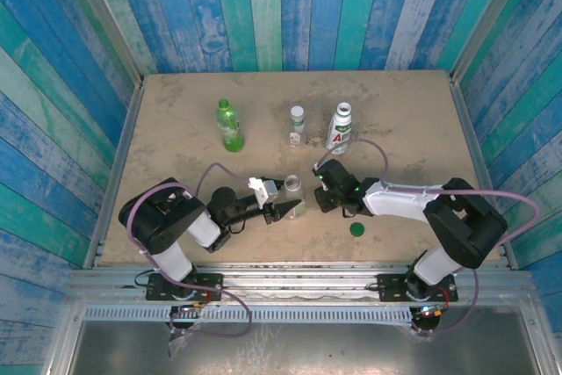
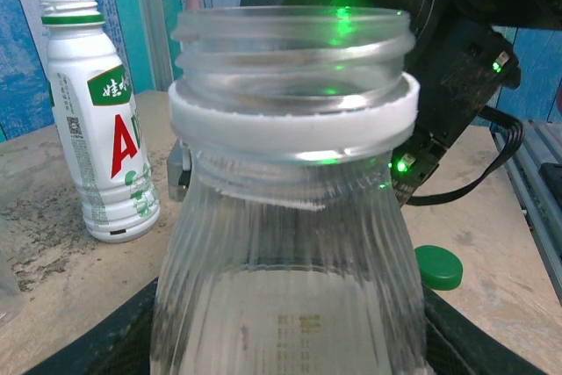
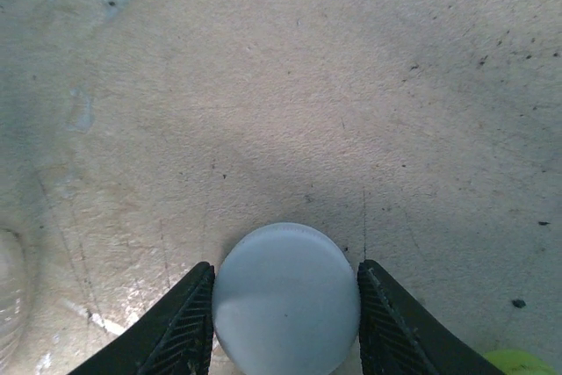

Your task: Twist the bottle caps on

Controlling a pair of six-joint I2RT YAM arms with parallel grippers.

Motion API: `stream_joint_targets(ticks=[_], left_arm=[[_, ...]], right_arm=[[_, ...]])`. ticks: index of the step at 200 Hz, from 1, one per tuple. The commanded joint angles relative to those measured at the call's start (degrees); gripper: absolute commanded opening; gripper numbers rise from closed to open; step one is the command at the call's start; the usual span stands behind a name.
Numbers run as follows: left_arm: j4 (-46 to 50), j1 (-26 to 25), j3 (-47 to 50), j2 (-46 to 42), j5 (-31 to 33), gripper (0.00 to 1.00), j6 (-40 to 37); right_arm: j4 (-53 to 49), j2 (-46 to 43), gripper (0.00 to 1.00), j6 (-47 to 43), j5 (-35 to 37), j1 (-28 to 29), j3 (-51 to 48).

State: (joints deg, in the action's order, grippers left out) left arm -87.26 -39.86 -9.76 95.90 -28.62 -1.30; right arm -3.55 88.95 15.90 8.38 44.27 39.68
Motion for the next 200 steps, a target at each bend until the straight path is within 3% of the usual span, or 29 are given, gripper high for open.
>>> stream_joint_targets(ticks=[1, 76, 129, 200], left_arm=[[2.69, -0.16, -0.68, 1.67, -0.52, 0.55, -0.78], [1.92, -0.10, -1.03, 2.10, -0.86, 0.55, 0.20], [0.66, -0.19, -1.63, 3.37, -1.57, 0.55, 0.74], [-0.09, -0.15, -1.75, 4.40, -1.87, 0.55, 0.42]], right_arm=[[-2.94, -4.25, 0.43, -0.43, -0.28, -0.24, 0.47], [-16.38, -16.50, 0.43, -0.26, -2.93, 0.27, 5.14], [-28.10, -19.38, 0.43, -0.42, -0.67, 5.13, 15.33], [-29.63, -19.27, 0.42, -1.26, 0.20, 12.41, 25.60]])
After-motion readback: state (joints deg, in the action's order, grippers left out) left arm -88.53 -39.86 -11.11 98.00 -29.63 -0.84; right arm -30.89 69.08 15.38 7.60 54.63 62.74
